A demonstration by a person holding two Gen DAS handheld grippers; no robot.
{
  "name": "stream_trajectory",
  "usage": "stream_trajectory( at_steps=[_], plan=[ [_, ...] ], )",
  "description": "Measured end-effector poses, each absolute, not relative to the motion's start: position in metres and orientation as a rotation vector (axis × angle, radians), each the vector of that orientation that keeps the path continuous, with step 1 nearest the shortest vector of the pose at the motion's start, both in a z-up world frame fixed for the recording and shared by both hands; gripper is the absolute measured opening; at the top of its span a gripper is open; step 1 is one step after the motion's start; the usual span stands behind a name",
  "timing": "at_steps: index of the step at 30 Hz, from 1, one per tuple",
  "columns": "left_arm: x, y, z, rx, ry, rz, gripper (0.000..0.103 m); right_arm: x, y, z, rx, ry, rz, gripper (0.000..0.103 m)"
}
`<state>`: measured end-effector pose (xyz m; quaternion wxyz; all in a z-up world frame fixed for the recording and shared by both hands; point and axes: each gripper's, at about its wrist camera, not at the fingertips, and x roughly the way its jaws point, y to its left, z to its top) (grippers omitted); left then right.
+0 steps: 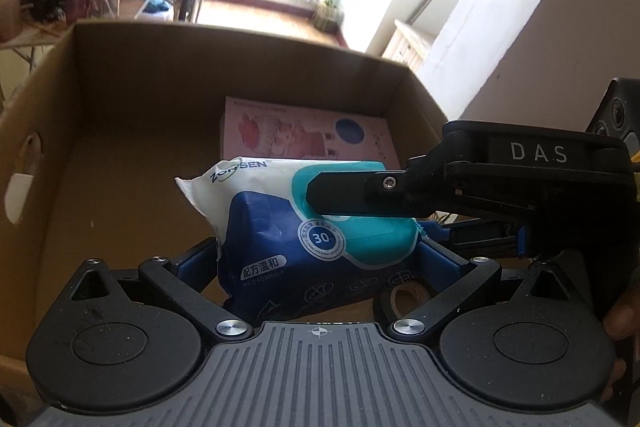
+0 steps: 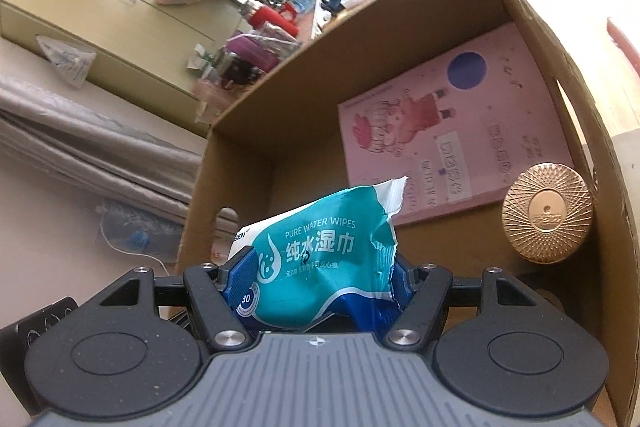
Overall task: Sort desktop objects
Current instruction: 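Lift the wipes pack with the left gripper and carry it over the box, then lower the wipes pack into the box beside the book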
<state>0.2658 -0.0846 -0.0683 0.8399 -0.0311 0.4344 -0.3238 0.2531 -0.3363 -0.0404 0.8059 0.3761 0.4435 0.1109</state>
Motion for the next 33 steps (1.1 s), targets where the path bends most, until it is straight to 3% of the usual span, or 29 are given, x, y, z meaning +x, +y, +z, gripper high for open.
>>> stream_trajectory(
  at_steps=[4, 6, 8, 21, 33],
  plan=[
    [0.275, -0.085, -0.076, -0.079, 0.965, -0.696, 0.103, 0.257, -0.335, -0.045, 0.784, 0.987, 0.214, 0.072],
    [0.278, -0.085, -0.081, -0.083, 0.983, -0.693, 0.103, 0.258, -0.335, -0.048, 0.754, 1.018, 0.191, 0.078],
    [0.278, -0.083, -0.082, -0.081, 0.987, -0.668, 0.103, 0.255, -0.336, -0.047, 0.725, 1.045, 0.163, 0.090],
    [0.272, -0.086, -0.083, -0.053, 1.030, -0.706, 0.103, 0.247, -0.355, -0.039, 0.811, 1.004, 0.205, 0.095],
    [0.283, -0.089, -0.096, -0.096, 1.112, -0.712, 0.103, 0.253, -0.347, -0.070, 0.958, 1.146, 0.277, 0.099]
  ],
)
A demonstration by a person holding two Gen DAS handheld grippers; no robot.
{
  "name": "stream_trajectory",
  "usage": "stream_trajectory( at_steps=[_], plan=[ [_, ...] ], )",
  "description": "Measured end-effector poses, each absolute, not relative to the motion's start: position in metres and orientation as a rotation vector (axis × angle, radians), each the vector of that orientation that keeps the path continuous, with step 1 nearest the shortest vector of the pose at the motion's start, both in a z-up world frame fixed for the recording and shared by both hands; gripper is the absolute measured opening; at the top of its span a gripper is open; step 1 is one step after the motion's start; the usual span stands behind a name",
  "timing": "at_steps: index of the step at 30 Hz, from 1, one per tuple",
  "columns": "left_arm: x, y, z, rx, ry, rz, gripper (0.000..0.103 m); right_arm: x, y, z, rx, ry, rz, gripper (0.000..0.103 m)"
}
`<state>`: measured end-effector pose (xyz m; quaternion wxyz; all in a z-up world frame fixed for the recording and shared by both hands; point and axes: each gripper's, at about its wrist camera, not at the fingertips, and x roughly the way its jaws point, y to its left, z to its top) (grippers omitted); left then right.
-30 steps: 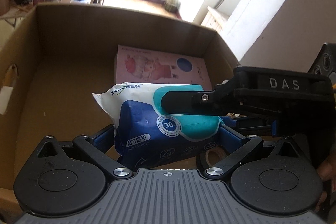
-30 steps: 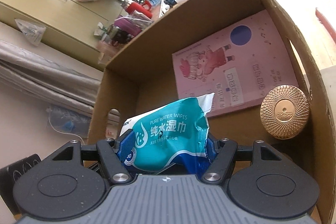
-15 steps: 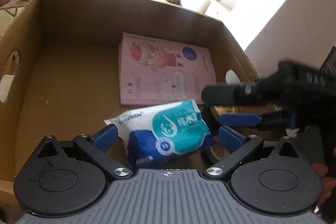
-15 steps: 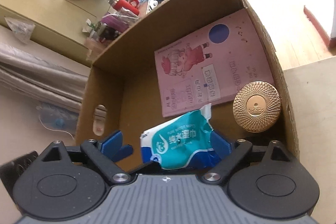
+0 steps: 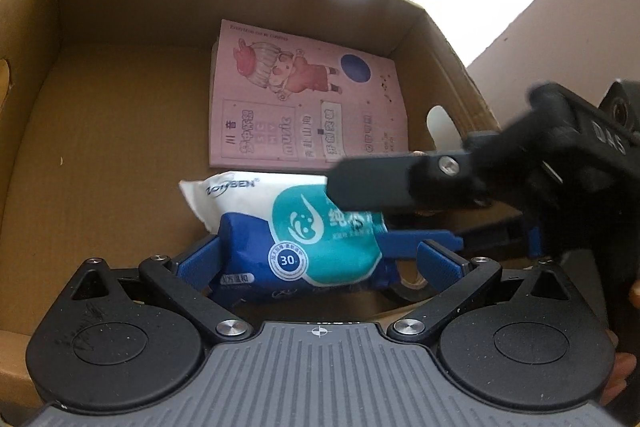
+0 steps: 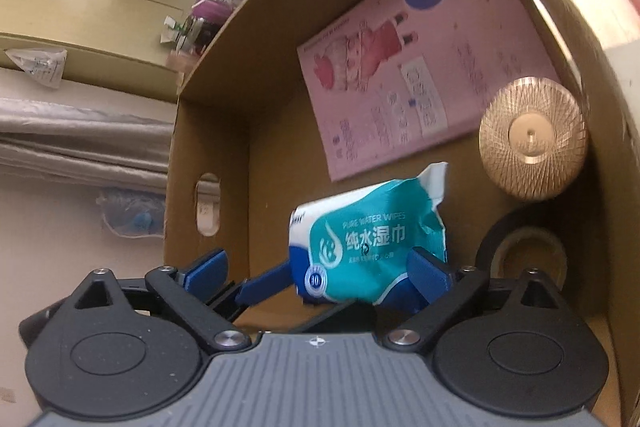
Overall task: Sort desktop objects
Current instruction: 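Lower the wipes pack into the box beside the book, then open the left gripper and withdraw it up from the box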
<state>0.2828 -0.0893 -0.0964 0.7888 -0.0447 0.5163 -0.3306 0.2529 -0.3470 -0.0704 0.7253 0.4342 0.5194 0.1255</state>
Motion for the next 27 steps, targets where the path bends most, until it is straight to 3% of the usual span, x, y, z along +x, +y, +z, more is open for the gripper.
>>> stream_trajectory(
  at_steps=[27],
  plan=[
    [0.282, -0.093, -0.092, -0.087, 1.116, -0.717, 0.103, 0.248, -0.350, -0.064, 0.968, 1.123, 0.262, 0.101]
  ],
)
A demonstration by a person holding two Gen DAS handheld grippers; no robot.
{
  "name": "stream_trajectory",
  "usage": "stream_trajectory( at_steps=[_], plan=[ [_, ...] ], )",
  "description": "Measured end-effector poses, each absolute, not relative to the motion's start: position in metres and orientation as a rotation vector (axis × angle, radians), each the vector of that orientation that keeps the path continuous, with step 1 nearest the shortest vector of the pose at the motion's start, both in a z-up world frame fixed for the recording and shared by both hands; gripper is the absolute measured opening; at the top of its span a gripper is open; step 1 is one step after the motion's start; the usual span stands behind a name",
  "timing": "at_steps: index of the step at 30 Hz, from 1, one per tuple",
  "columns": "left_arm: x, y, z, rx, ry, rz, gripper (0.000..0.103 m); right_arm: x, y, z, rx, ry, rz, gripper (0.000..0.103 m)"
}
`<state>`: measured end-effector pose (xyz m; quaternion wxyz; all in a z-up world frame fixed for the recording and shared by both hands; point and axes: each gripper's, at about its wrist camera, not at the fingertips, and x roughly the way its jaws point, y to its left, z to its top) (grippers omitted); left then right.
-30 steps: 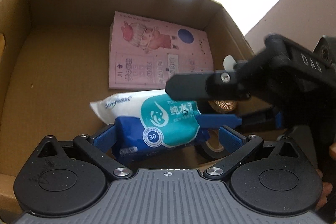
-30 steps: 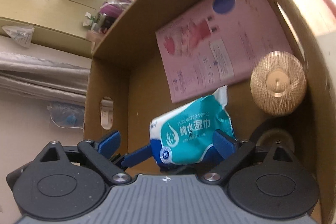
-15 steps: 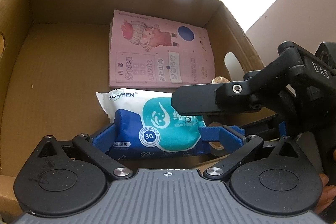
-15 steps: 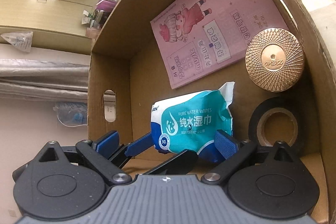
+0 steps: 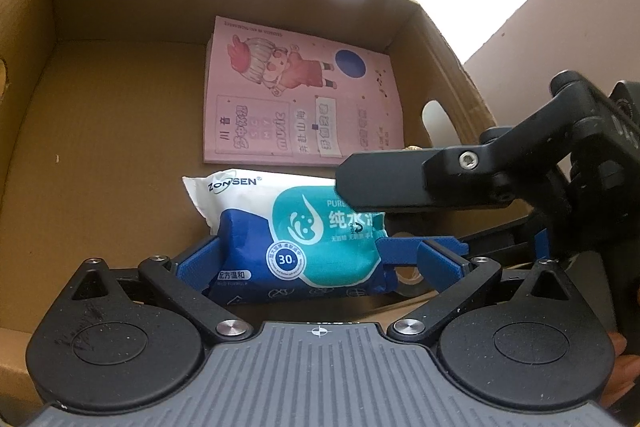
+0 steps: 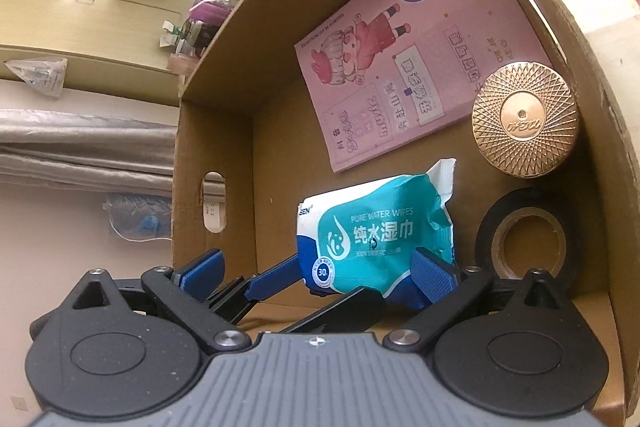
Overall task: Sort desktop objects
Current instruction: 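Open the left gripper and withdraw it up from the box, then move both grippers toward the plush doll beside the box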
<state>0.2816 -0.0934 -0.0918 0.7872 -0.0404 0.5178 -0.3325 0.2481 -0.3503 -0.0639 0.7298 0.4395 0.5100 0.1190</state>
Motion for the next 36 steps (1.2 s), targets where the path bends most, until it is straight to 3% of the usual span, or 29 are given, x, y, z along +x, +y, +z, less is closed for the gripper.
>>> stream_trajectory(
  at_steps=[18, 24, 36],
  plan=[
    [0.196, -0.032, -0.010, -0.192, 0.798, -0.554, 0.103, 0.163, -0.360, 0.042, 0.718, 0.693, 0.242, 0.101],
    [0.155, 0.001, 0.011, -0.238, 0.694, -0.461, 0.103, 0.129, -0.336, 0.074, 0.532, 0.630, 0.252, 0.103],
    [0.112, 0.049, 0.015, -0.231, 0.649, -0.244, 0.103, 0.093, -0.269, 0.094, 0.157, 0.636, 0.225, 0.103]
  ],
)
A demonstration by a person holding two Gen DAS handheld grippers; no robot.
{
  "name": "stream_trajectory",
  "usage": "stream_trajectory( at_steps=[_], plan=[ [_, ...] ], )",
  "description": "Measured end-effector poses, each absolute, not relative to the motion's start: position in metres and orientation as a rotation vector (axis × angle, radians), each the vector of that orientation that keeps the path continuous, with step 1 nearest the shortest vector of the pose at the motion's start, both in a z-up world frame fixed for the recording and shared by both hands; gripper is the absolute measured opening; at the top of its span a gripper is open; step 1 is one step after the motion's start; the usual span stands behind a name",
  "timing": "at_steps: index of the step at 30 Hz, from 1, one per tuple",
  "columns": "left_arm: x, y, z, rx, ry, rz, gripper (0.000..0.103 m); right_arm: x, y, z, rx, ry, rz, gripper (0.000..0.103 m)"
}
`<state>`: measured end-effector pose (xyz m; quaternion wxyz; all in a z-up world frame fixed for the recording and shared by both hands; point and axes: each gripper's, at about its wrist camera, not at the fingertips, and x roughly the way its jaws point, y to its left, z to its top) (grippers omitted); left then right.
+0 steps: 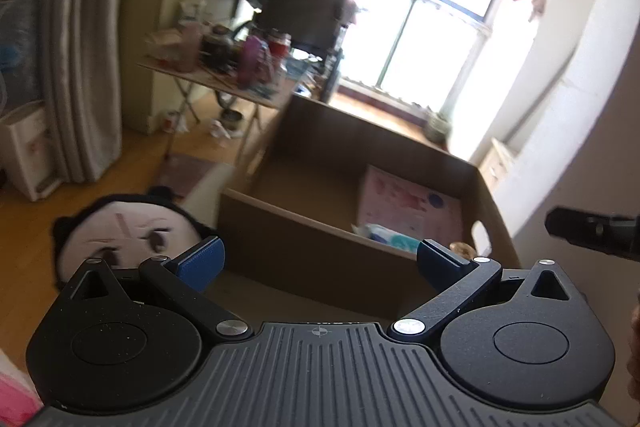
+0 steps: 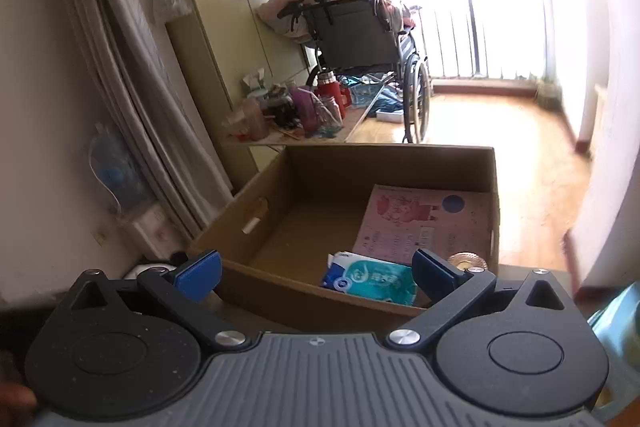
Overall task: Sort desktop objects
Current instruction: 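Move both grippers toward the plush doll beside the box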
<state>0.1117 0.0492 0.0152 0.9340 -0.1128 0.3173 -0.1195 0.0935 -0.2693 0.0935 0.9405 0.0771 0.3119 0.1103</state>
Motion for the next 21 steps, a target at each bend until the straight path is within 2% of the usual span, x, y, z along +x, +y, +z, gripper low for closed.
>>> stream_trajectory(
  at_steps=[6, 13, 21],
  plan=[
    [0.098, 0.073, 0.022, -0.171, 0.589, -0.103, 0.103, 0.086, -0.240, 0.092, 0.017, 0.650, 0.152, 0.103],
    [0.085, 0.097, 0.025, -0.067, 0.538, 0.033, 0.103, 0.074, -0.193, 0.091, -0.165, 0.584, 0.145, 0.103],
    [0.079, 0.129, 0.013, 0.010, 0.562, 0.156, 0.103, 0.075, -0.142, 0.083, -0.249, 0.541, 0.182, 0.103]
  ],
)
